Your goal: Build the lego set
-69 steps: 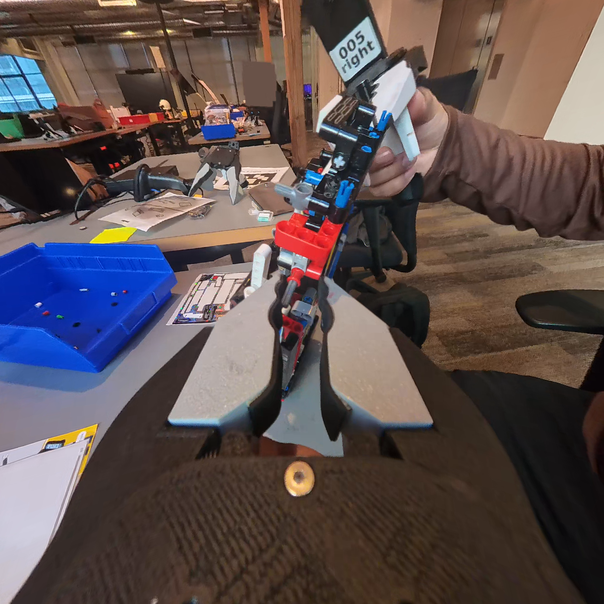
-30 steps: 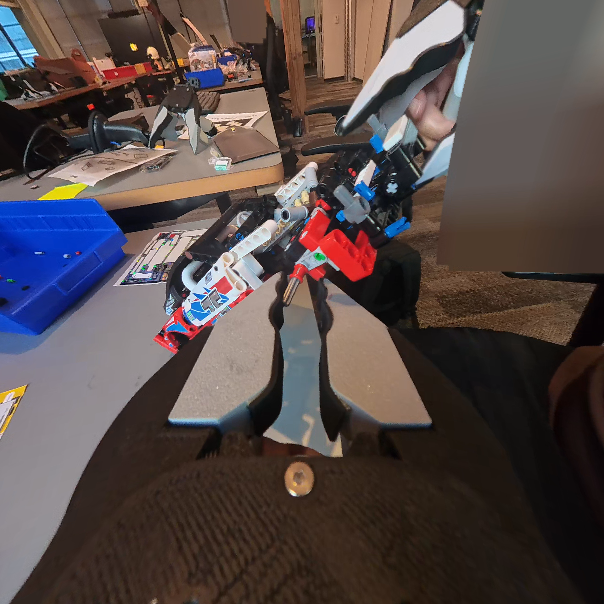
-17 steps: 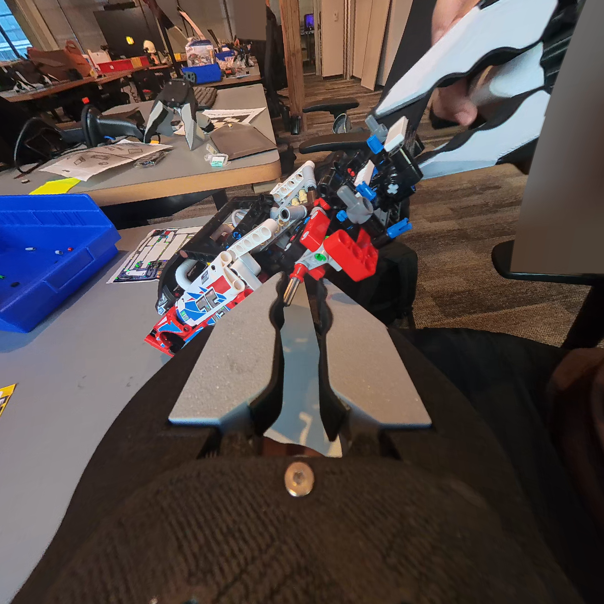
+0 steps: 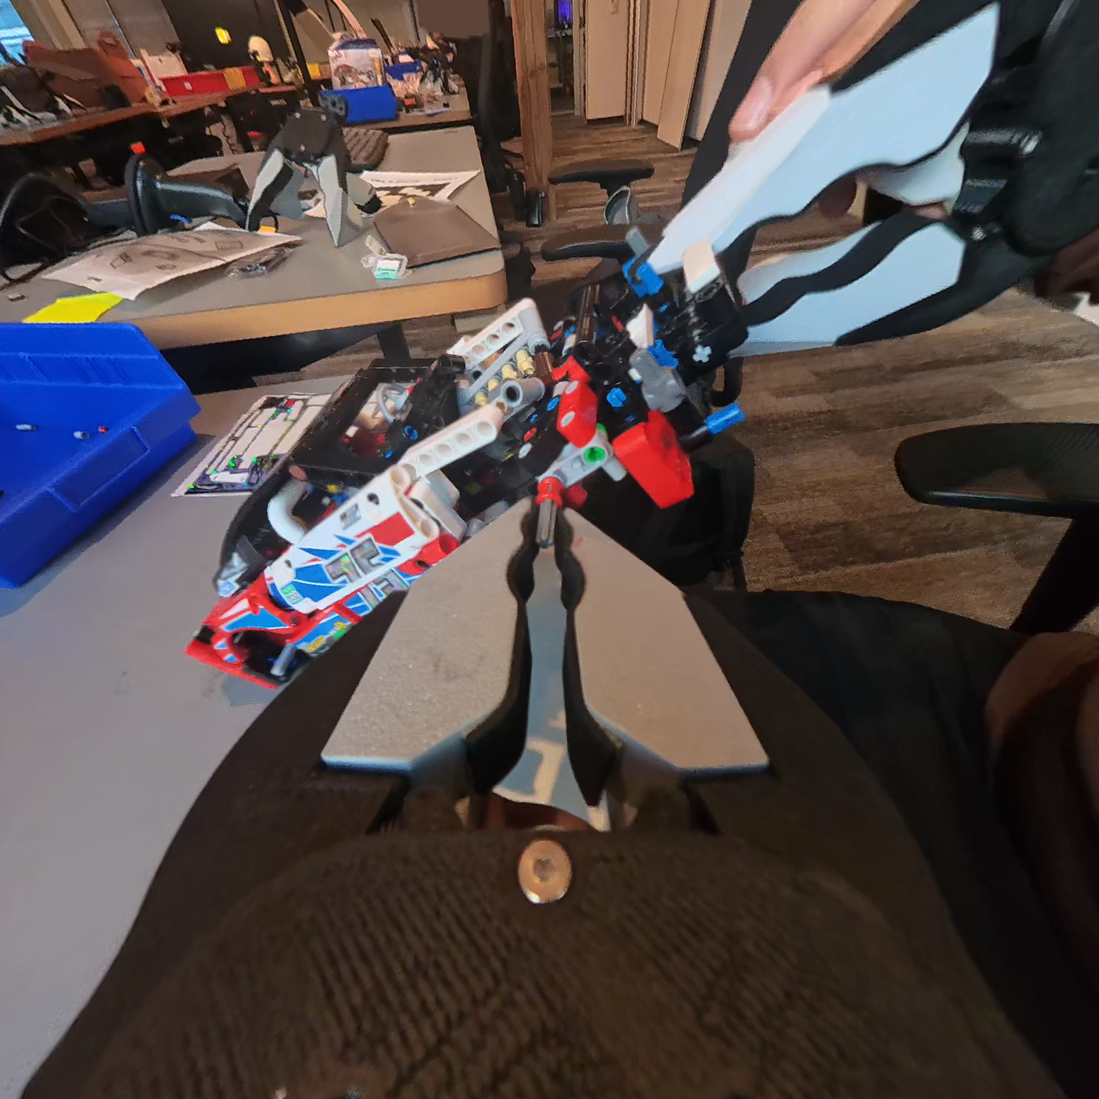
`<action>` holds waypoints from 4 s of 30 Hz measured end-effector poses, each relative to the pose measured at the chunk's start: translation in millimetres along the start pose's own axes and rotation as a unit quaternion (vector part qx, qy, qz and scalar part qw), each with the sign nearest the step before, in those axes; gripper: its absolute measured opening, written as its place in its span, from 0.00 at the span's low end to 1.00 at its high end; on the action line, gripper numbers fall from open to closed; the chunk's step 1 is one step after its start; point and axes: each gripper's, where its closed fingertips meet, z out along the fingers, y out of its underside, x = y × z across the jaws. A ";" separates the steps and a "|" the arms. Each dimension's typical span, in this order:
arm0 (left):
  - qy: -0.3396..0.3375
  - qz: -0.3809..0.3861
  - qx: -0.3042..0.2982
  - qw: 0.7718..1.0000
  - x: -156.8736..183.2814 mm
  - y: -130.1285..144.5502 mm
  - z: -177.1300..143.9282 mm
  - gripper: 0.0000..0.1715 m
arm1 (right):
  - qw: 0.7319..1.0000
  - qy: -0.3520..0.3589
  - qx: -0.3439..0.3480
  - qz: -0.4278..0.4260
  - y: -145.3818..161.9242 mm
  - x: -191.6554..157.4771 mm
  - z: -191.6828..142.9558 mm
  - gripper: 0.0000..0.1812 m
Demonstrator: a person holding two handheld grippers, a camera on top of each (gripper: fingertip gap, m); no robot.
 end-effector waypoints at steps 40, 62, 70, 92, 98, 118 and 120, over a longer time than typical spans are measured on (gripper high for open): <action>-0.300 0.384 -0.138 0.862 -12.1 6.3 -20.2 0.17 | 0.983 -0.161 0.081 0.038 -30.0 -25.5 42.9 0.09; -0.329 0.347 -0.072 0.875 -37.9 3.1 -53.9 0.16 | 0.989 -0.090 0.113 -0.018 -63.9 -4.8 64.5 0.12; -0.311 0.339 -0.074 0.885 -37.1 4.6 -56.1 0.16 | 0.989 -0.031 0.142 0.001 -68.5 4.4 59.1 0.23; -0.305 0.307 -0.090 0.897 -45.0 22.2 -58.9 0.15 | 0.972 -0.146 0.185 -0.020 -82.1 -14.5 77.4 0.14; -0.301 0.307 -0.101 0.897 -45.2 35.0 -60.0 0.14 | 0.970 -0.151 0.190 -0.005 -85.6 -23.3 80.2 0.13; -0.304 0.381 -0.157 0.859 -64.6 80.2 -64.8 0.14 | 0.971 -0.047 0.231 0.037 -97.9 -63.2 104.4 0.17; -0.302 0.407 -0.176 0.844 -65.5 94.6 -63.5 0.15 | 0.973 -0.044 0.222 0.051 -97.4 -79.0 109.1 0.18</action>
